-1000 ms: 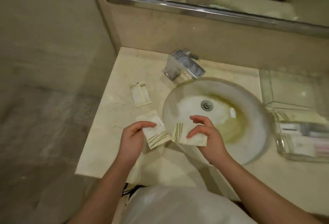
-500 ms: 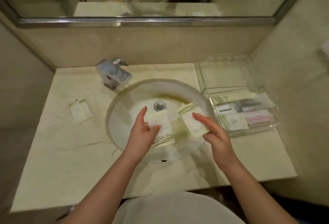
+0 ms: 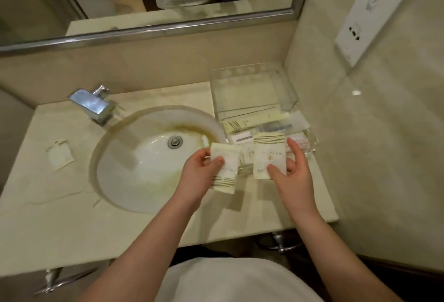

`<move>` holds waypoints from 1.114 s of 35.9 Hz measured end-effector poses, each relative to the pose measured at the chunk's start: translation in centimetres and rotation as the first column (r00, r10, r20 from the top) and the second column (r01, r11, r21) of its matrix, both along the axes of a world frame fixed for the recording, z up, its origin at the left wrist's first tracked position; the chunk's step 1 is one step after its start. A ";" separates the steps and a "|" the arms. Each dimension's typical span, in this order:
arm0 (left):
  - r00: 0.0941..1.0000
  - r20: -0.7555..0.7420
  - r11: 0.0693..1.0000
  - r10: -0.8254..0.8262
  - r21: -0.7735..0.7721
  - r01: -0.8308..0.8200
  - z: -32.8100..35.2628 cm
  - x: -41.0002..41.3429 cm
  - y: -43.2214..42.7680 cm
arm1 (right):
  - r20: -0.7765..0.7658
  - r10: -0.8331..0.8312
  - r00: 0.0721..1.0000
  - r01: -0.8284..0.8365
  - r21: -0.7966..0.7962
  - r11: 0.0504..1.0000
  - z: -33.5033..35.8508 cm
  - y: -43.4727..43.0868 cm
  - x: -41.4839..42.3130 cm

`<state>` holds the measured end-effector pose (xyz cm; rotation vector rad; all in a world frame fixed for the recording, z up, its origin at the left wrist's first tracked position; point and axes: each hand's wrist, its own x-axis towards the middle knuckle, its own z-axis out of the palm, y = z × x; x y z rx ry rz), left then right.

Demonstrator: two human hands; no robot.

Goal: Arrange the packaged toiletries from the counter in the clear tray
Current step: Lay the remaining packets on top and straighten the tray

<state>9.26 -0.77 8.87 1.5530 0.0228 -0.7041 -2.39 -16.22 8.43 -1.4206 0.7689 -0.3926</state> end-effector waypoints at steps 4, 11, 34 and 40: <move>1.000 -0.022 0.999 0.016 0.040 -0.015 -0.3 -0.4 -0.4 | -0.045 -0.061 0.997 0.064 0.059 0.996 -0.3 -1.2 -0.4; 0.995 0.052 0.981 -0.087 0.178 0.077 -1.0 0.7 -0.2 | -0.045 -0.136 0.990 0.143 0.316 0.938 -1.2 -2.6 -0.7; 0.661 0.344 0.627 -0.667 0.738 0.249 -5.7 12.1 -12.6 | -0.388 -0.239 0.890 0.169 -0.205 0.964 -8.1 -12.5 5.2; 0.590 0.360 0.553 -0.723 0.813 0.181 -7.9 12.6 -13.9 | -0.444 -0.215 0.870 0.059 -0.339 0.939 -8.8 -13.0 6.5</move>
